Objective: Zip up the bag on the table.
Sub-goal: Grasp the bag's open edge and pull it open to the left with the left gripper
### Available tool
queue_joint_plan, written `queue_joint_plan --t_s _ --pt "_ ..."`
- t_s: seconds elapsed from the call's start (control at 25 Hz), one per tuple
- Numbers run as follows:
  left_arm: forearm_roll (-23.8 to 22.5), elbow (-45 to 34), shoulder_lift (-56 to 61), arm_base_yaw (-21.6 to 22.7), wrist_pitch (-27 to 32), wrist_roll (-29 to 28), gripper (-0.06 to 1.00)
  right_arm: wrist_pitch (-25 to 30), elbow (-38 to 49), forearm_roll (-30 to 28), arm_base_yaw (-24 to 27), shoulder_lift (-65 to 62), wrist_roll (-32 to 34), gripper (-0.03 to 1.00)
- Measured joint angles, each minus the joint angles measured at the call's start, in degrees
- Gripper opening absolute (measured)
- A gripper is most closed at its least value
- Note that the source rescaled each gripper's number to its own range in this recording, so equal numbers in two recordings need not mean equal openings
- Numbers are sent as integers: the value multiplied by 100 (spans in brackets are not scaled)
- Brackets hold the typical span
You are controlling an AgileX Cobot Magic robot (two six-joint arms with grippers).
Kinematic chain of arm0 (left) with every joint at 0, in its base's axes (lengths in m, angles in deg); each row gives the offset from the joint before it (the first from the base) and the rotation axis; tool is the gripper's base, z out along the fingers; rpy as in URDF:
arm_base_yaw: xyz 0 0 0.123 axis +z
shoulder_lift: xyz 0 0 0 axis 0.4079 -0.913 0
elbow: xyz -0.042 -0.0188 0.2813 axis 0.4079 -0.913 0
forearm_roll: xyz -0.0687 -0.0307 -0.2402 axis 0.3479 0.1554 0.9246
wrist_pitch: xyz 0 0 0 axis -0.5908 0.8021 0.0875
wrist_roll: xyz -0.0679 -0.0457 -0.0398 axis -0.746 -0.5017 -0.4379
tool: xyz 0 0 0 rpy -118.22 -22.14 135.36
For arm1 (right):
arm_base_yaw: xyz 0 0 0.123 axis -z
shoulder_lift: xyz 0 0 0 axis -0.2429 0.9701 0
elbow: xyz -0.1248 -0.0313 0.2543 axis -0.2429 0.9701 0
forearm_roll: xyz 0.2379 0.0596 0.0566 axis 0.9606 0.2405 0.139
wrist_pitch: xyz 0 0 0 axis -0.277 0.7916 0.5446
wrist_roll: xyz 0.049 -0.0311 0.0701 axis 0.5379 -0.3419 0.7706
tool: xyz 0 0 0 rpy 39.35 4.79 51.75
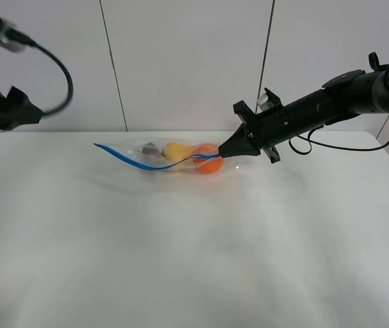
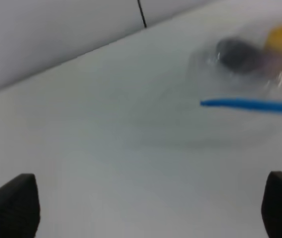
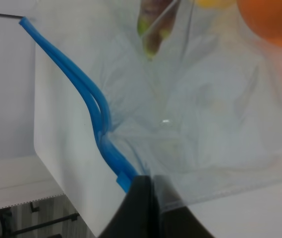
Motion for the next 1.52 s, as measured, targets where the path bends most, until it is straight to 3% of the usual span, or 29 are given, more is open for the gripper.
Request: queue_joint_plan --t_s 0.12,0.28,0.44,0.72,0.92,1.12,1.36,1.44,1.52 --pt "322 0 -427 -29 -54 1366 100 -2 0 0 0 0 0 0" --pt "1433 5 -798 -414 -153 2274 100 -2 0 0 0 0 0 0" --pt "1853 4 -1071 -1271 -321 2830 100 -28 0 0 0 0 0 0" --pt "1912 4 -1618 -2799 -1555 2821 100 -46 0 0 0 0 0 0" --pt "1912 4 -2111 -3522 -2806 2693 100 -50 0 0 0 0 0 0" --pt "1918 4 -2682 -3824 -4103 2689 100 -50 0 0 0 0 0 0" --pt "1918 4 -3440 -3885 -5340 2689 99 -69 0 0 0 0 0 0" --pt "1924 4 -3602 -3885 -5563 2687 90 -69 0 -7 0 0 0 0" --pt "1924 4 -3684 -3885 -5633 2687 73 -70 0 -44 0 0 0 0"
